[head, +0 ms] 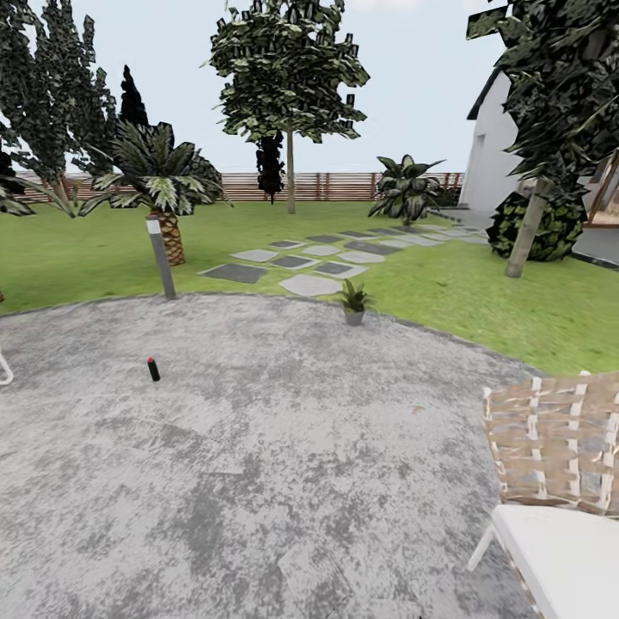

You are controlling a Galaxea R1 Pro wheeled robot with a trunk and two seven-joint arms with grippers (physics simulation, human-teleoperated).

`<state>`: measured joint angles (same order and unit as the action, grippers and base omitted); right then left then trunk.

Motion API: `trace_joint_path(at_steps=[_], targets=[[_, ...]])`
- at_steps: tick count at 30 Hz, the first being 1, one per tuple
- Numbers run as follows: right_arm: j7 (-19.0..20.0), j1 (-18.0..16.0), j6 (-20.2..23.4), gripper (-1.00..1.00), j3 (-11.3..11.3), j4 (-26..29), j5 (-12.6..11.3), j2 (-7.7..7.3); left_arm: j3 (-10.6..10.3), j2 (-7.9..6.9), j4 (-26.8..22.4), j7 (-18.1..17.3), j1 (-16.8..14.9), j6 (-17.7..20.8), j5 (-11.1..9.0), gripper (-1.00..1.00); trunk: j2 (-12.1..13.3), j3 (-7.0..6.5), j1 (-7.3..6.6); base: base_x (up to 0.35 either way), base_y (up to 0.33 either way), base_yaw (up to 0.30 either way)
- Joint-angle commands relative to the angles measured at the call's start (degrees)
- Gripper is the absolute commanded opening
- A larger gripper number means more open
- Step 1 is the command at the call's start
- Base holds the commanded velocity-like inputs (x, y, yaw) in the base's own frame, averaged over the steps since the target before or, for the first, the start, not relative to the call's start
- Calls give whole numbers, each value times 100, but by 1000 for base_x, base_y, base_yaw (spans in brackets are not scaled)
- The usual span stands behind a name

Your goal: Pick up the pesticide atomizer in the garden and spray insectifuge to fully cover both potted plants in the garden.

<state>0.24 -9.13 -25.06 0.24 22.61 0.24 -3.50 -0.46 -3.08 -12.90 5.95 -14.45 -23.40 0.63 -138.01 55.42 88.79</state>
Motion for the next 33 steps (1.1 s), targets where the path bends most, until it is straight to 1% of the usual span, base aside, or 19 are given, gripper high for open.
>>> trace_joint_path(at_steps=[1,19,33], targets=[[2,-1,-17,100,2,-2,2,-2,-7,1,7,21,-5,-18,7,100,-2,5,2,340,0,275],[2,-1,-17,100,2,-2,0,-2,-8,1,7,21,-5,-22,7,100,-2,5,2,340,0,266],[2,-1,-17,100,2,-2,4,-2,-15,1,7,21,4,-24,16,100,-2,5,2,340,0,20]])
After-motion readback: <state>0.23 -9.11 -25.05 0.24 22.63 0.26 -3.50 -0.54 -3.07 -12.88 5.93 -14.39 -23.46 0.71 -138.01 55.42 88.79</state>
